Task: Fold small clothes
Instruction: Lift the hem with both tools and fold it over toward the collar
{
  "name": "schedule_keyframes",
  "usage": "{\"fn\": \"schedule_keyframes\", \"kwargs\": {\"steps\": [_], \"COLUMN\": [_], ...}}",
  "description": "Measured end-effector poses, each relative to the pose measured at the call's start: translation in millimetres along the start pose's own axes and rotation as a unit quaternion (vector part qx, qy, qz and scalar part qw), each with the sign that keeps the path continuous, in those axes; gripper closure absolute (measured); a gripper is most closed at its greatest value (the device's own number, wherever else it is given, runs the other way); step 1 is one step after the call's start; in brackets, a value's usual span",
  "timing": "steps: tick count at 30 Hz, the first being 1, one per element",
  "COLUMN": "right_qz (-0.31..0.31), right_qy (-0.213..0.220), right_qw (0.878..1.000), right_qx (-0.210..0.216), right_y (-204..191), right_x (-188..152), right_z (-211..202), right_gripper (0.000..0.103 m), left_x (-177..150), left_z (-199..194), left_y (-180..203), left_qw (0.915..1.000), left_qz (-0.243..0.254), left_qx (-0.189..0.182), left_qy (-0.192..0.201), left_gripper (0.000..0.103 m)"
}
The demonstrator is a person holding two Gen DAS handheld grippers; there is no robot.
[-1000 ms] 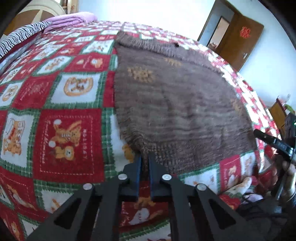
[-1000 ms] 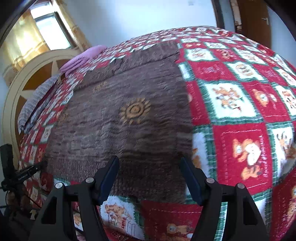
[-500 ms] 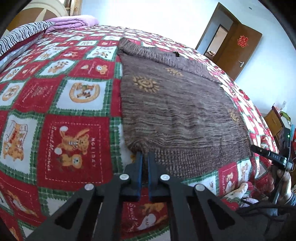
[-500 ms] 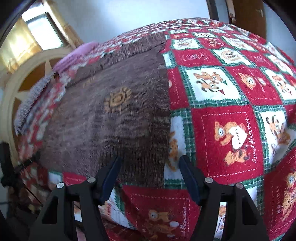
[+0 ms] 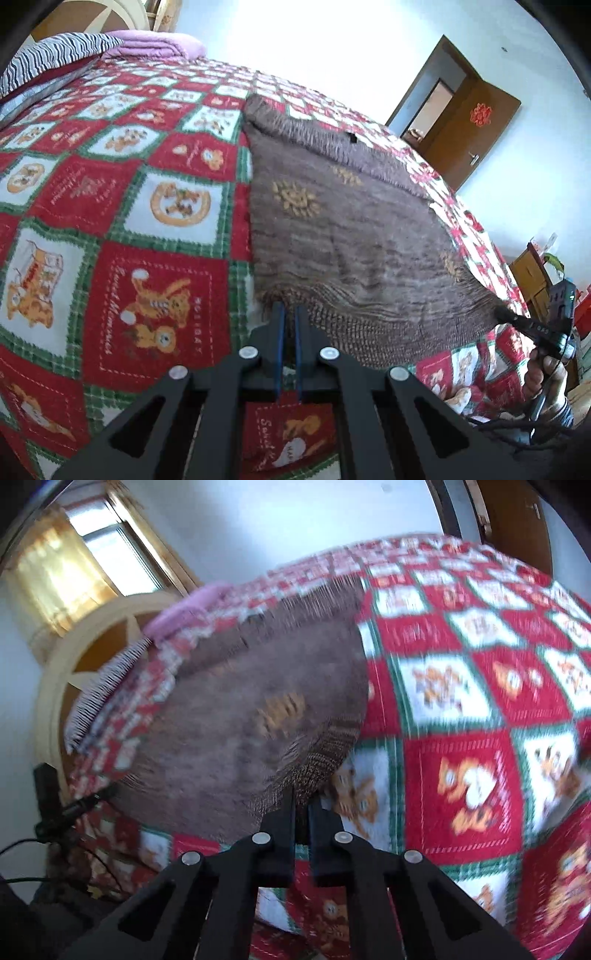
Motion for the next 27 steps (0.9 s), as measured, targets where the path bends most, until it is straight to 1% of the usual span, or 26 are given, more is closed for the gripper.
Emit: {"fn": "schedule_keyframes", "kwargs": {"steps": [2,4,6,8,10,15,21,25,27], "right_qz": [0.001,0.008,0.021,0.025,0.023,0.018,0.012,0.016,0.017], "right_qy": [0.006,-0.004,-0.008,0.008,0.032,0.065,0.112,0.133,0.139], "right_qw": [1.0,1.0,1.0,1.0,0.999,0.997,0.993,0.99,0.989], "right_qx": [0.003,0.0,0.007,0.017,0.026,0.039,0.043,0.045,0.048], "right_y": [-1.1,3.4,5.7,4.7,0.4,-8.7,-15.0,-15.5,-15.9], "right_x": [3.3,-2.3,-4.6,3.0,17.0,49.9,95.3,120.6,130.2], "right_z": [-3.1,4.2,7.7,0.9,-11.9,-26.8,-36.8,-38.1,-37.2], "right_gripper": [0.098,0.098,0.098,0.098,0.098,0.098,0.099,0.099,0.099], "left_x": [1.5,1.0,3.1,9.5,21.1,56.8,100.8,124.8,136.0], "left_z": [0.6,3.3,2.3,-3.9,-10.2,-15.1,-16.6,-16.1,-12.8], "left_y": [1.0,-0.4,-0.3,2.1,3.8,11.1,12.7,14.0,14.2], "left_qw": [1.0,1.0,1.0,0.9999,0.9997,0.9986,0.9966,0.9949,0.9946], "left_qz": [0.003,0.001,-0.001,-0.003,0.001,0.015,0.003,0.003,0.005], "left_qx": [-0.001,0.001,-0.001,-0.012,-0.013,-0.014,-0.025,-0.026,-0.023], "left_qy": [0.002,-0.002,0.0,0.008,0.019,0.049,0.079,0.098,0.101], "left_gripper": [0.099,0.099,0.099,0.099,0.099,0.099,0.1,0.1,0.1]}}
Point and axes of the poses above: each gripper's, at about its wrist camera, not at the fingertips, and z roughly the way its jaws point, y to its right, x to its top, the point moved 10 cm from there along z, roughly the way its jaws point, and after that the axes turned 4 degrees about -x, right-handed, at the moved point
